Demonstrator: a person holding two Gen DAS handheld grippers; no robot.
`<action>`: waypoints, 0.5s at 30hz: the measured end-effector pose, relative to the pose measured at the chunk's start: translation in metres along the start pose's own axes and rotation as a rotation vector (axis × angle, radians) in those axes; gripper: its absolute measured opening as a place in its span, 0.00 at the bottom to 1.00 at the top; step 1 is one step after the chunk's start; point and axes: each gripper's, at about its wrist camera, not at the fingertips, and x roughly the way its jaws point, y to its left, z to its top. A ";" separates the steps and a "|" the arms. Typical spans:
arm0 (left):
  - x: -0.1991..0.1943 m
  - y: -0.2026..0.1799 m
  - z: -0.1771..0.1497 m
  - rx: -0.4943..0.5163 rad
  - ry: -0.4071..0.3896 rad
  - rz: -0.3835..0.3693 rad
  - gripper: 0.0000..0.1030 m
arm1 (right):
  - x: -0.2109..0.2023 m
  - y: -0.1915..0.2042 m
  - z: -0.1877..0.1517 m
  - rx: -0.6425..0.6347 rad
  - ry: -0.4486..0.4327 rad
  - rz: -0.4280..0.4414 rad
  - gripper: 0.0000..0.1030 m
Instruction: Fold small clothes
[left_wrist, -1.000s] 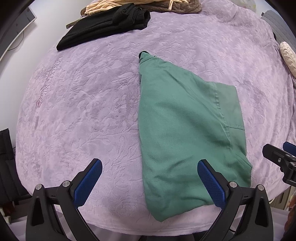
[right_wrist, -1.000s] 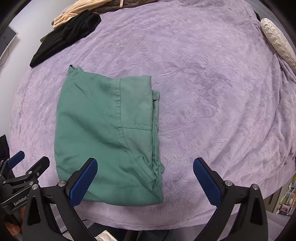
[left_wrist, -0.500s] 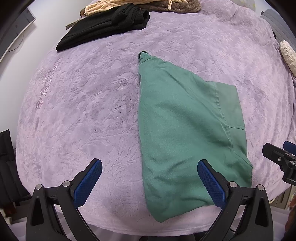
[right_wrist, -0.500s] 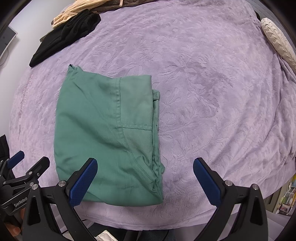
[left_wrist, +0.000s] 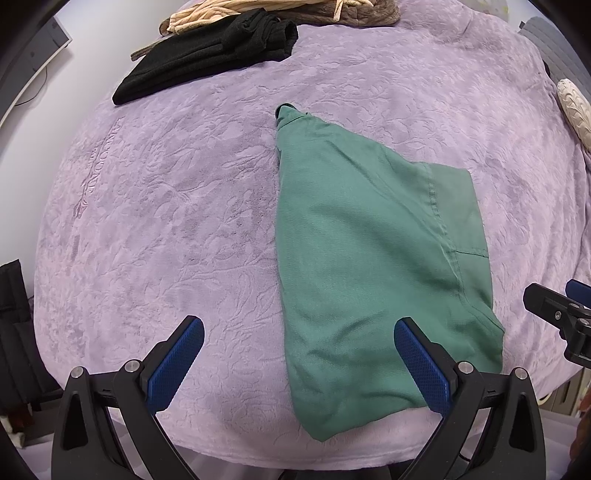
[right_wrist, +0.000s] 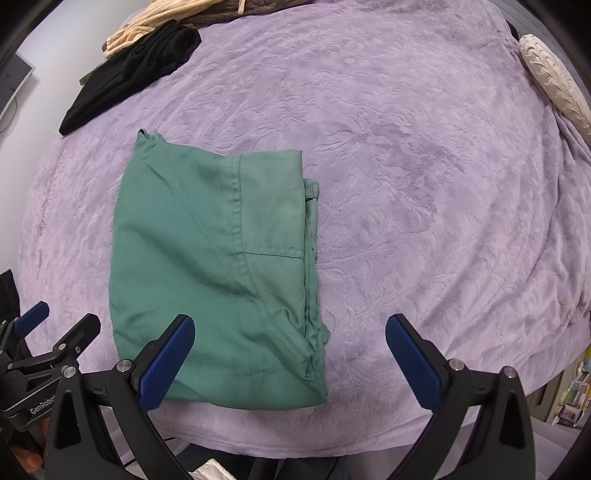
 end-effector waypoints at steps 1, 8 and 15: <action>0.000 0.000 0.000 0.000 0.000 0.000 1.00 | 0.000 0.000 0.000 0.000 0.000 0.000 1.00; -0.001 0.001 -0.001 0.000 0.000 0.002 1.00 | 0.000 0.000 -0.001 0.000 0.000 0.000 1.00; -0.001 0.000 -0.001 0.002 0.000 0.001 1.00 | 0.000 0.000 0.000 -0.001 0.000 0.000 1.00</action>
